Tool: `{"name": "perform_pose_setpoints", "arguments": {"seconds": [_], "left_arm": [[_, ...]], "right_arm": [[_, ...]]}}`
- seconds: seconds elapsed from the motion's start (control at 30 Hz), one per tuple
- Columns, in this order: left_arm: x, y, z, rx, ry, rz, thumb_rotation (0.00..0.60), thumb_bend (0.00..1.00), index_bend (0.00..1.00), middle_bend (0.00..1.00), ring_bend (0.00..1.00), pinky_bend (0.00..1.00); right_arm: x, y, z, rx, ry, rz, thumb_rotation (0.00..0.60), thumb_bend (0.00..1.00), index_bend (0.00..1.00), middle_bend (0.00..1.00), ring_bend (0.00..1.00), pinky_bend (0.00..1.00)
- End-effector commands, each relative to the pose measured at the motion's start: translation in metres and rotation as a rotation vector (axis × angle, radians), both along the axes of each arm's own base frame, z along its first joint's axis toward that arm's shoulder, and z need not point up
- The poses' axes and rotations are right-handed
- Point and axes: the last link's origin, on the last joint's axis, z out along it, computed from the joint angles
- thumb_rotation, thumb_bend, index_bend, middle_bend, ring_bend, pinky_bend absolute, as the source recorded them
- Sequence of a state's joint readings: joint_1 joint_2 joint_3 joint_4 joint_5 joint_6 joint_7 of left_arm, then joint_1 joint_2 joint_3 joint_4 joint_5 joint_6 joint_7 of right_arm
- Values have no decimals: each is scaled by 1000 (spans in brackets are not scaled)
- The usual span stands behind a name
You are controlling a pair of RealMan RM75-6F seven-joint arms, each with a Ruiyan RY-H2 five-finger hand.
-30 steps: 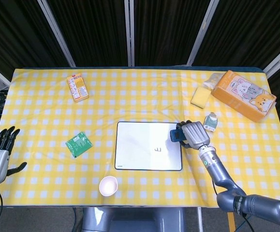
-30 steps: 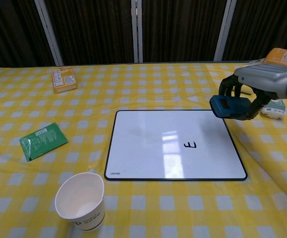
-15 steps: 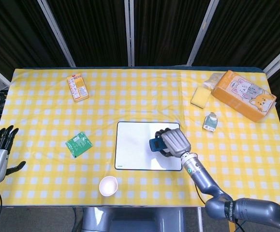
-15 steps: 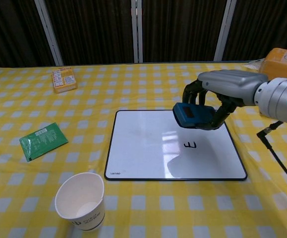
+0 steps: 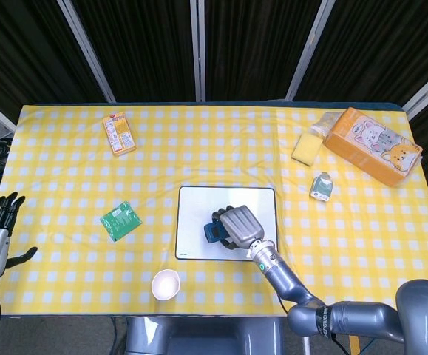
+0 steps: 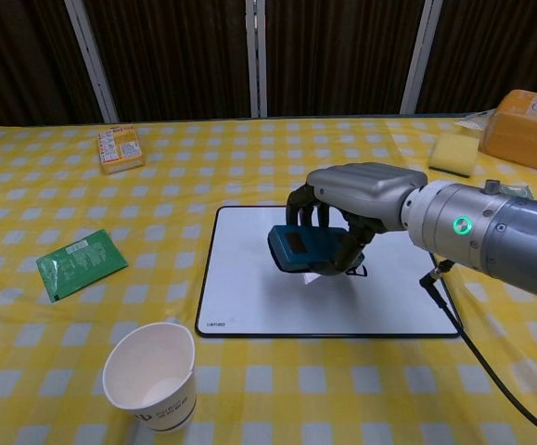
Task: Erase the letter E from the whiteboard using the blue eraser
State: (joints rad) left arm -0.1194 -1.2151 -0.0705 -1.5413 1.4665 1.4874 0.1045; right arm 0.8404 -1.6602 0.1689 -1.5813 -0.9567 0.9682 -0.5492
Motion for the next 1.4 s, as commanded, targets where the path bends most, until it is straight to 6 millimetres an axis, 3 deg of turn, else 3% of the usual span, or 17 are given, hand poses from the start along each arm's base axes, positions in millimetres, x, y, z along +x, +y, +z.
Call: {"name": "perform_pose_setpoints", "arguments": {"seconds": [0.03,0.33,0.57,1.1,1.4], "left_arm": [[0,0,-1,-3,0,2,600,18,0,0,0,0],[-2,3,-4,-10,5,10,600,19,0,0,0,0],[-4,4,-4,-12,5,17,600,18,0,0,0,0],[-3,3,-4,-13,2,14,600,19,0,0,0,0],[-1,3,-4,-13,3,7,600,18,0,0,0,0]], "right_arm": [[-1,-1,-7,18,7,-12,600,463,822,721,726,881],[0,2,-27,57,8,-16,600,463,821,721,727,881],[-14,-3,-35,61,41,-51,600,466,822,722,728,881],[-51,-22,-16,-6,80,-149,600,465,823,722,729,881],[-37,-10,-18,25,43,-116,600,465,823,722,729,881]]}}
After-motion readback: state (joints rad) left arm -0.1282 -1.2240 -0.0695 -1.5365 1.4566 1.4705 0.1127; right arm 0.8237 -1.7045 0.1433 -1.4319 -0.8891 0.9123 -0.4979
